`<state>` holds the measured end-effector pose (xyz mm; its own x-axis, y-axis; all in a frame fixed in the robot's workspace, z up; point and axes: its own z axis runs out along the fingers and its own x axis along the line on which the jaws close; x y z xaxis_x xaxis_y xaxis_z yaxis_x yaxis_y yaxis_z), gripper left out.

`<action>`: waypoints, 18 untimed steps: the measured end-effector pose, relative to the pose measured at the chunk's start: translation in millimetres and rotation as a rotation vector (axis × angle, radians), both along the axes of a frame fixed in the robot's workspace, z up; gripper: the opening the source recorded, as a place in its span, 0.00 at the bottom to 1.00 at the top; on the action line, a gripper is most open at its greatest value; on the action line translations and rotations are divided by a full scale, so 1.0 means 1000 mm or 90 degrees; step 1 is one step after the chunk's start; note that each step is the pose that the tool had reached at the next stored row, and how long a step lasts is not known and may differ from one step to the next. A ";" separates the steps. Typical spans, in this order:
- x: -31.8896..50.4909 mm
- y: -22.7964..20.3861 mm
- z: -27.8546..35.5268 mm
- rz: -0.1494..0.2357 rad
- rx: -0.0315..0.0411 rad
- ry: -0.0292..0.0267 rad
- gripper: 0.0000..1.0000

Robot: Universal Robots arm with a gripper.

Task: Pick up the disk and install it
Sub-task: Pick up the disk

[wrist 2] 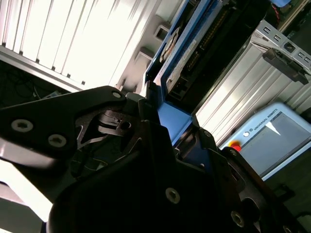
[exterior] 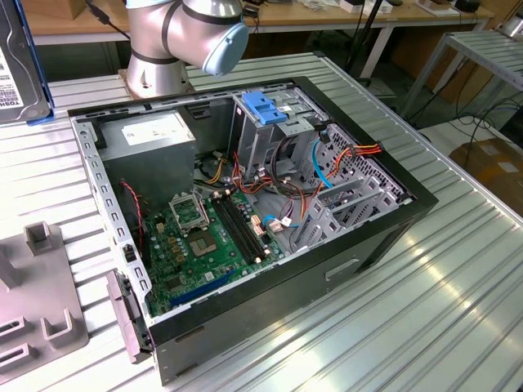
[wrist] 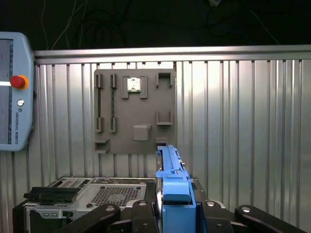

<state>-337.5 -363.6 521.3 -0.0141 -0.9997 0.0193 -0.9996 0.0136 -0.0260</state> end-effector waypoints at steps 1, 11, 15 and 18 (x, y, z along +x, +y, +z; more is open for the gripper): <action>0.0009 0.0000 0.0000 0.000 0.0000 0.0000 0.37; 0.0135 0.0000 -0.0003 0.000 0.0000 0.0001 0.37; 0.0184 0.0000 -0.0003 0.000 0.0000 0.0000 0.37; 0.0228 0.0000 -0.0004 0.000 0.0000 0.0000 0.37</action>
<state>-314.7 -363.6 520.9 -0.0141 -0.9997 0.0193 -0.9996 0.0136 -0.0259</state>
